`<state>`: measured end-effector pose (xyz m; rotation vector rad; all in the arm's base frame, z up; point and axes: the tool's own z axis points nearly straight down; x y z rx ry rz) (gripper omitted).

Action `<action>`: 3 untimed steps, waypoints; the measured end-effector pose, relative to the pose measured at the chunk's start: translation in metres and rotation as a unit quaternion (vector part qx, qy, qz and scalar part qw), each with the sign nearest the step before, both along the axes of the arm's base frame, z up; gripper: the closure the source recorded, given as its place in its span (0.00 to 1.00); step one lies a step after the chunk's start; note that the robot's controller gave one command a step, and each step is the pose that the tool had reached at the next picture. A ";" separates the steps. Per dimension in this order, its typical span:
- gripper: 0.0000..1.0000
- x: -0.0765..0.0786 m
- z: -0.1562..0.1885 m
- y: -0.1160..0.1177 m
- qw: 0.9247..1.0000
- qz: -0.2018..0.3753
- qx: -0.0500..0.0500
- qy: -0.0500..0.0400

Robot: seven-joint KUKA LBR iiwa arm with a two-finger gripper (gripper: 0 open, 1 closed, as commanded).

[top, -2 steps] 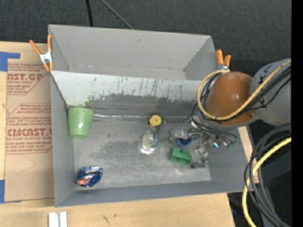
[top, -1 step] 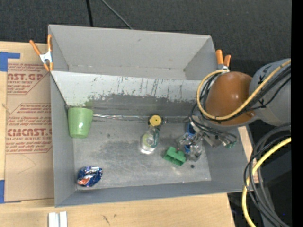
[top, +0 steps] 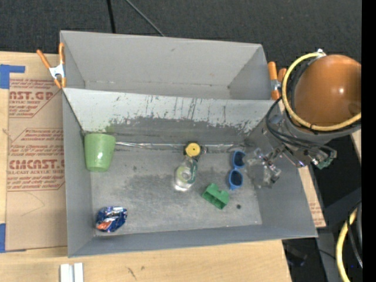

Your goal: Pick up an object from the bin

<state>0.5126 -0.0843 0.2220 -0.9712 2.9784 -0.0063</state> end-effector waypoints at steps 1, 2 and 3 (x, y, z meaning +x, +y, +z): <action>1.00 0.039 -0.110 0.011 0.982 0.186 0.001 0.006; 0.00 0.040 -0.108 0.012 0.983 0.186 0.001 0.005; 0.00 0.071 -0.152 -0.015 0.962 0.274 -0.001 0.002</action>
Offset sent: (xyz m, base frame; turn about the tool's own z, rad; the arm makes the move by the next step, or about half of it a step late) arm 0.0397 0.0105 -0.1077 -0.3767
